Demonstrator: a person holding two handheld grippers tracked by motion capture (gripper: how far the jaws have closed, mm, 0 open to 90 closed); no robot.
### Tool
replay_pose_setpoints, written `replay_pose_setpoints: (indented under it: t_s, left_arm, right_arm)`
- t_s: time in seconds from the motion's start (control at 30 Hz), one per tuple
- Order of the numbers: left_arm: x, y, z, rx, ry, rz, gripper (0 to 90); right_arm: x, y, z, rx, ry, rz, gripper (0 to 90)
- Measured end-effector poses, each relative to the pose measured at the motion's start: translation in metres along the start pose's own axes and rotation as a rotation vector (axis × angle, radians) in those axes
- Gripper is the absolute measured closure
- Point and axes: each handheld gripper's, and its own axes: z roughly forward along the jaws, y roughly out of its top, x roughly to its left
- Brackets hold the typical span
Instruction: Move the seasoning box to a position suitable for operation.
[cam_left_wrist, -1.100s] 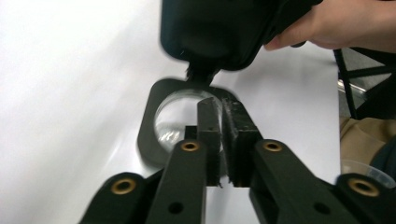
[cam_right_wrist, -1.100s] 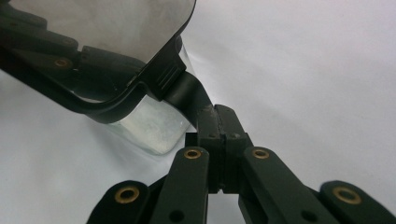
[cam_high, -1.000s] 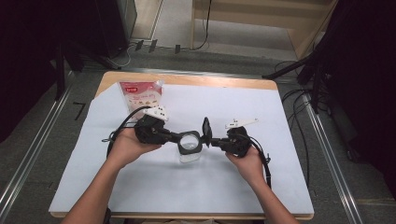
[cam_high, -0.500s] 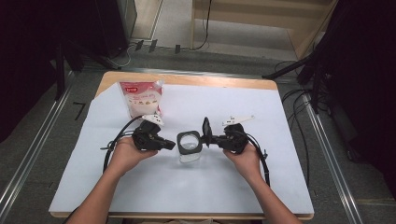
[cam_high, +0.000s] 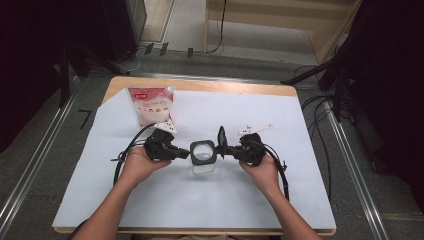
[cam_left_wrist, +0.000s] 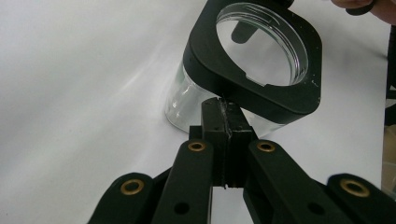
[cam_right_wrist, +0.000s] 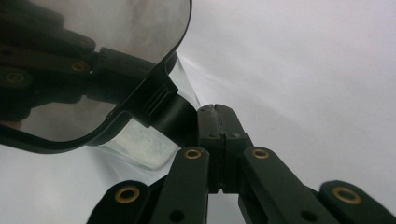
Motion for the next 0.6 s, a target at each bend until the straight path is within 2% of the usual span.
replay_pose_setpoints:
  t_s: [0.13,0.33,0.4,0.5,0.6]
  left_arm:
    - [0.001,0.002,0.002,-0.005,0.010,0.002,90.0]
    - [0.001,0.007,0.008,-0.006,-0.002,0.012,90.0]
    - [0.004,0.006,0.009,-0.022,-0.029,-0.006,90.0]
    - [0.007,0.006,0.008,-0.003,-0.022,0.005,85.9]
    - [0.008,0.005,0.001,-0.025,-0.019,0.014,83.2]
  right_arm:
    - [0.001,0.000,-0.002,-0.002,-0.002,0.000,90.0]
    - [0.003,-0.003,-0.007,0.003,-0.008,-0.003,90.0]
    - [0.002,-0.004,-0.007,0.000,-0.002,-0.005,90.0]
    - [0.002,-0.006,-0.007,0.005,-0.026,-0.013,90.0]
    - [-0.001,-0.009,-0.010,0.004,-0.031,0.008,90.0]
